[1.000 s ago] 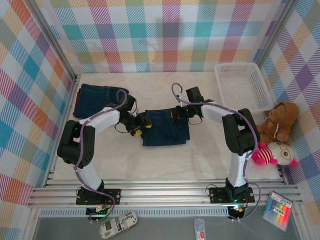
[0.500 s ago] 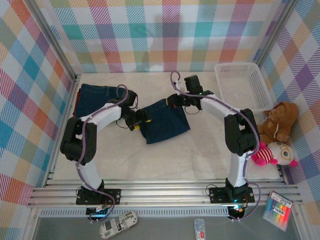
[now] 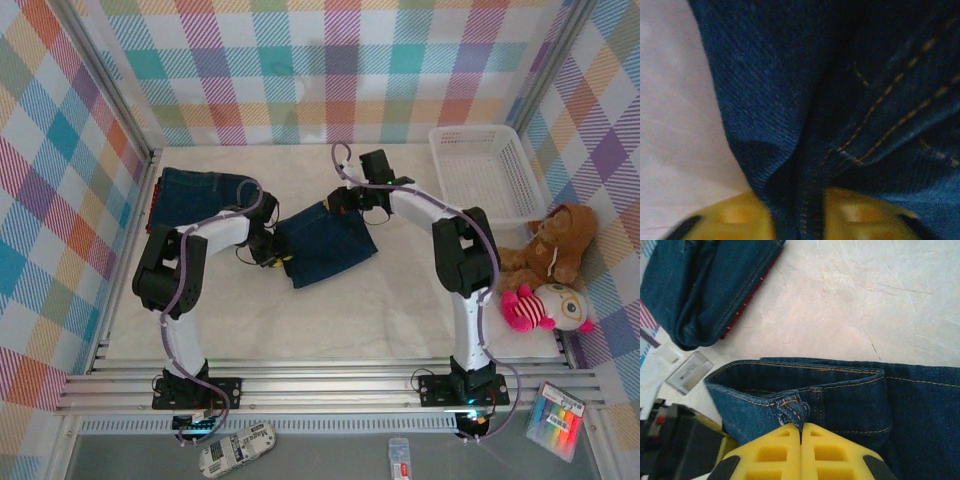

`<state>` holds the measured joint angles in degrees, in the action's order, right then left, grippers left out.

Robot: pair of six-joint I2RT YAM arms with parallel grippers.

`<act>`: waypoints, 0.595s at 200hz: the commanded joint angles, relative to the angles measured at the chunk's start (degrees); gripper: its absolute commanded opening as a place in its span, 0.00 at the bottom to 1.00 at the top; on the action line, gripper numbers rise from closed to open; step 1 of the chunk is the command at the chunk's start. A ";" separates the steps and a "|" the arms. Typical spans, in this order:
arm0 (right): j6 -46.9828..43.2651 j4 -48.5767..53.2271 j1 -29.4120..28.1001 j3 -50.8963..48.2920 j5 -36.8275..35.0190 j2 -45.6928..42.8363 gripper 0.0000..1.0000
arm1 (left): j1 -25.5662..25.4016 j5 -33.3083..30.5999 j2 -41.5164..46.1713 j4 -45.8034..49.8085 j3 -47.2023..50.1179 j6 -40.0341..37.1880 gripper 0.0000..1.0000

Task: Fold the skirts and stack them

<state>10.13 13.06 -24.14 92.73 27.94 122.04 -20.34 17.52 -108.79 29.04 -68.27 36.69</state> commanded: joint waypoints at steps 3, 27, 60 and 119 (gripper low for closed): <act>0.27 3.31 0.09 3.84 -4.10 4.53 0.05 | -0.38 -1.96 -0.71 3.21 4.09 0.09 0.15; 1.81 4.71 0.10 3.72 -6.46 2.90 0.11 | -0.32 -1.99 -0.01 4.76 3.31 -0.24 0.20; 2.32 7.28 0.06 -0.67 -12.13 -5.06 0.43 | -0.23 -4.19 4.34 9.30 -0.08 -0.70 0.32; 4.93 5.84 -0.83 -14.50 -5.46 -16.63 0.99 | -0.20 -3.18 11.25 12.33 -6.27 2.30 0.41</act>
<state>13.26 19.35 -24.43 82.78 17.04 108.36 -20.40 13.13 -101.19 38.85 -70.48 37.08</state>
